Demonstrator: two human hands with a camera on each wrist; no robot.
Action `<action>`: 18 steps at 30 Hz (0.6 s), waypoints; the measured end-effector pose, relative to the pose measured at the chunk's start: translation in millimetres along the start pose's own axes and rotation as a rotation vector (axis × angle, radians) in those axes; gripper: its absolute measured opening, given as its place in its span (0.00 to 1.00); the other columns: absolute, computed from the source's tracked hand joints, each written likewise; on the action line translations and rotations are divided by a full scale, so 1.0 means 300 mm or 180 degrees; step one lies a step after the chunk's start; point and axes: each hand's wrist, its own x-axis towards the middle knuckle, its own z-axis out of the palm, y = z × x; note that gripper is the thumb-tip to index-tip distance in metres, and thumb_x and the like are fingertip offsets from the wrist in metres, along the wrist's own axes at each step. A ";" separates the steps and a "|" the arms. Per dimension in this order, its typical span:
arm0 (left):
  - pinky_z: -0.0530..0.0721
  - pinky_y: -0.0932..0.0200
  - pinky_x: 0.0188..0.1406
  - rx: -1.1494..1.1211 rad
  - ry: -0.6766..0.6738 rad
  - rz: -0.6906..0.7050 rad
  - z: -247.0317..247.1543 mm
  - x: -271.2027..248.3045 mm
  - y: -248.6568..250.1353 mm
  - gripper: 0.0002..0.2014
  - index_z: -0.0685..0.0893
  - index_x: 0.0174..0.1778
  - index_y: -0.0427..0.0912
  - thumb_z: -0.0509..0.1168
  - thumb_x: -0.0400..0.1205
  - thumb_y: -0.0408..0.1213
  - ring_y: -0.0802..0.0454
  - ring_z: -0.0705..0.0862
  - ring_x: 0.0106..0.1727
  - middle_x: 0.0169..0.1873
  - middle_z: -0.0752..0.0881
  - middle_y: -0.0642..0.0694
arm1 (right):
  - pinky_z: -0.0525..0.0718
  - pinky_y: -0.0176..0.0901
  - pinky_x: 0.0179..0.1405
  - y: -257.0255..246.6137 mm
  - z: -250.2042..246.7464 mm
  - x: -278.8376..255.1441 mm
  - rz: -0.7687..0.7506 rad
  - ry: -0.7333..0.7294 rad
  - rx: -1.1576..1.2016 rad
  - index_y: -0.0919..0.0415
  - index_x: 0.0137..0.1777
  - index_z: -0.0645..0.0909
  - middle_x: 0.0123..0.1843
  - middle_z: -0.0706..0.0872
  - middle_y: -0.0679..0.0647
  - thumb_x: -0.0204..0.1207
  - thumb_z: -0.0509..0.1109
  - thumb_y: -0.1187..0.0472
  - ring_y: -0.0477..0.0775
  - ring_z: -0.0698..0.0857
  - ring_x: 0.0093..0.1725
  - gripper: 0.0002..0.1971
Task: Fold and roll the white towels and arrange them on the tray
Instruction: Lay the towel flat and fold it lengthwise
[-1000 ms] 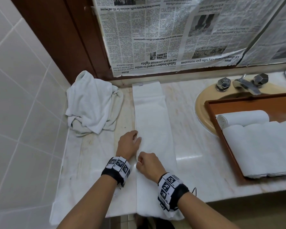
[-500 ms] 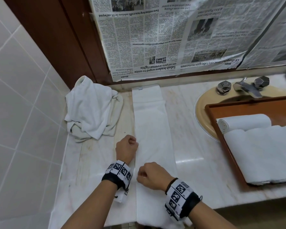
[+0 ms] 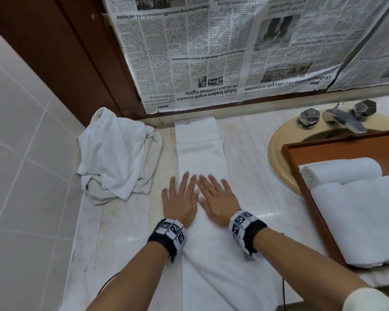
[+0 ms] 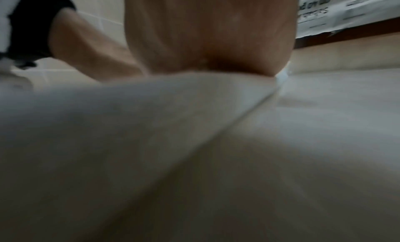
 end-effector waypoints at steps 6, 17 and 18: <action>0.37 0.36 0.84 -0.0201 -0.0027 -0.0609 -0.015 0.006 -0.097 0.26 0.38 0.85 0.69 0.35 0.89 0.59 0.48 0.36 0.88 0.86 0.39 0.65 | 0.34 0.57 0.84 0.160 -0.029 -0.058 0.0694 0.0038 0.0076 0.46 0.87 0.33 0.85 0.31 0.38 0.88 0.36 0.42 0.47 0.33 0.86 0.30; 0.46 0.36 0.84 -0.0118 0.0011 0.0099 0.047 -0.231 -0.059 0.30 0.43 0.86 0.68 0.30 0.85 0.60 0.48 0.43 0.88 0.85 0.40 0.66 | 0.37 0.57 0.84 0.061 0.056 -0.226 0.0370 0.0015 0.0120 0.49 0.87 0.36 0.86 0.32 0.39 0.81 0.26 0.40 0.47 0.34 0.86 0.34; 0.46 0.37 0.84 -0.0138 0.0020 0.0072 0.052 -0.252 -0.080 0.29 0.43 0.86 0.68 0.30 0.85 0.60 0.48 0.43 0.88 0.85 0.40 0.66 | 0.37 0.56 0.84 0.082 0.058 -0.237 0.0458 0.0082 0.0152 0.48 0.87 0.36 0.86 0.32 0.39 0.80 0.25 0.40 0.47 0.35 0.86 0.35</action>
